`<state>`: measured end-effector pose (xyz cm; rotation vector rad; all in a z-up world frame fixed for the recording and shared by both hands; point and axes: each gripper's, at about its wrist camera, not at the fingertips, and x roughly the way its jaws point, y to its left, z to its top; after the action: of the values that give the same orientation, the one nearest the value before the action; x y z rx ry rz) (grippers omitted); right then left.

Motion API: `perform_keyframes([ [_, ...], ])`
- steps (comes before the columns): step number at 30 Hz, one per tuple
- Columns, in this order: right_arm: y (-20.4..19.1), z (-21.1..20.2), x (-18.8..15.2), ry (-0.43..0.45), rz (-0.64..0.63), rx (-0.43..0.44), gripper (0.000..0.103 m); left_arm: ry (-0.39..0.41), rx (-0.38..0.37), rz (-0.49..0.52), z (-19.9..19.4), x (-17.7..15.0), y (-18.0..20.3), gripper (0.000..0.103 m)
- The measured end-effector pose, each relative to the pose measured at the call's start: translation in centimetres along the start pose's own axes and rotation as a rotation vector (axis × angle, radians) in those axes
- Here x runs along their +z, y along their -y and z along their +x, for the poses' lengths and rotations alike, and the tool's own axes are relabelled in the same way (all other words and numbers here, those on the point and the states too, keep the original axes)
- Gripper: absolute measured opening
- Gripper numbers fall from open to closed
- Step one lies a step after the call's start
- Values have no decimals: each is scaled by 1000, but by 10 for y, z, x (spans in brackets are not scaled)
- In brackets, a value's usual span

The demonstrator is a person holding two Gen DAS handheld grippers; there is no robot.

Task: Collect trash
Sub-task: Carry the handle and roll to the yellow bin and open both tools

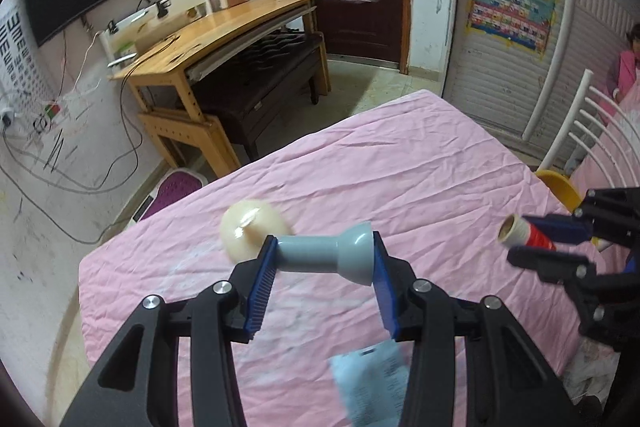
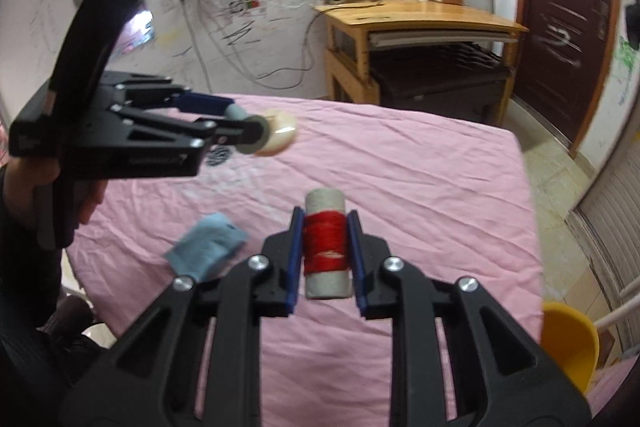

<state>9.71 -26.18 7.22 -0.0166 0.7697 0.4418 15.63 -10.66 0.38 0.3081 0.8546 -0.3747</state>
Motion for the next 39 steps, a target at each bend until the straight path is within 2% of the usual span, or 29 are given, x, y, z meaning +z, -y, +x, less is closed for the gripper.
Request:
perform_keyframes([
  [11, 133, -49, -57, 43, 227, -174, 20, 2, -44, 158, 9, 39, 112, 42],
  [14, 169, -58, -82, 38, 283, -248, 20, -8, -114, 190, 11, 49, 149, 42],
  [15, 183, -60, -91, 37, 310, -267, 20, -14, -161, 204, 11, 54, 168, 42],
  [18, 212, -63, -117, 24, 369, -316, 20, -22, -218, 259, 15, 61, 216, 42],
  [21, 228, -55, -139, -12, 394, -358, 20, -48, -262, 297, 26, 63, 256, 42],
  [23, 236, -48, -151, -39, 400, -385, 20, -96, -310, 309, 39, 62, 283, 42],
  [26, 248, -44, -166, -53, 414, -411, 21, -144, -325, 335, 56, 53, 311, 42],
  [29, 256, -39, -177, -62, 410, -426, 21, -181, -318, 354, 72, 46, 331, 42],
  [36, 269, -31, -192, -62, 415, -405, 22, -267, -318, 341, 99, 44, 344, 45],
  [37, 268, -31, -193, -60, 414, -402, 27, -271, -310, 343, 102, 46, 345, 50],
  [38, 268, -31, -194, -58, 411, -398, 39, -275, -309, 346, 103, 46, 346, 57],
  [39, 267, -30, -194, -58, 406, -396, 47, -278, -313, 347, 104, 47, 347, 61],
])
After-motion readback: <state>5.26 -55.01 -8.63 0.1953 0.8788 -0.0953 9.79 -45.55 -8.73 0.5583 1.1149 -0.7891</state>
